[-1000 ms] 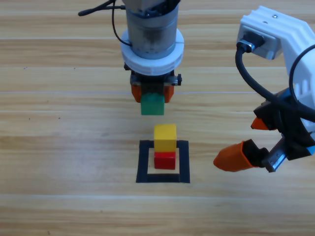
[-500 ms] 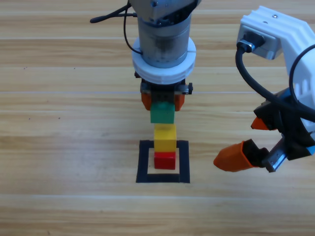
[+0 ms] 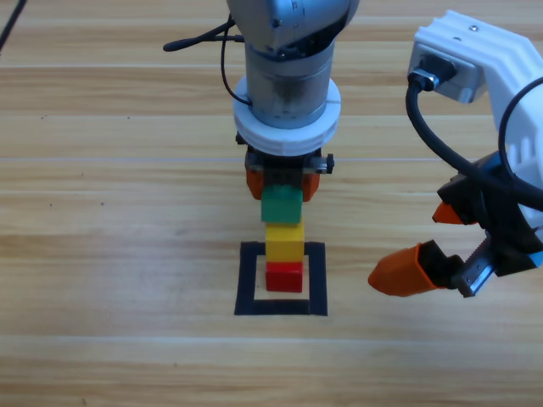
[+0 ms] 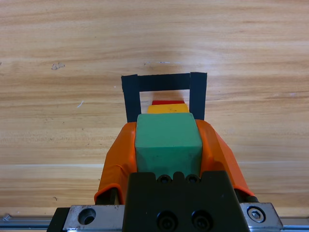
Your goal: Stack the blocks in the rectangular block: red at the bottom, yellow in the middle, green on top
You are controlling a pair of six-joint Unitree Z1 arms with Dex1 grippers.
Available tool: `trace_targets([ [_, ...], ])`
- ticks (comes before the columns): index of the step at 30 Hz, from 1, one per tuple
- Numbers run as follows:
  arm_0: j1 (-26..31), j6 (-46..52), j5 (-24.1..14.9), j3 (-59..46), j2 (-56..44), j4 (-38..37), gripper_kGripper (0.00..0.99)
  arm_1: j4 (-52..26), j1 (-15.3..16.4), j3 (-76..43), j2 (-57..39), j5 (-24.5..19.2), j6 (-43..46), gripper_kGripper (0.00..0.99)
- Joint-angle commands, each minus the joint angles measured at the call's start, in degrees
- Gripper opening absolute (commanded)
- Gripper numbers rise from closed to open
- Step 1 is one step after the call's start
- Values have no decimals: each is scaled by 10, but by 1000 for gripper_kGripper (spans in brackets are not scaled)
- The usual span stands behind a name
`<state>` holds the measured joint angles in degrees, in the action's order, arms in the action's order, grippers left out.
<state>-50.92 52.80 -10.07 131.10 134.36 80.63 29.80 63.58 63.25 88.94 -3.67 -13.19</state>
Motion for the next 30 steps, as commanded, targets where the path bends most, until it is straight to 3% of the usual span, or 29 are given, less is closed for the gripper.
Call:
trace_targets([
  [1,-13,-4,6,4,29,2,0,-5,13,-18,-17,2,7,990],
  [30,-13,-1,17,4,37,2,0,-5,13,-18,-12,2,11,990],
])
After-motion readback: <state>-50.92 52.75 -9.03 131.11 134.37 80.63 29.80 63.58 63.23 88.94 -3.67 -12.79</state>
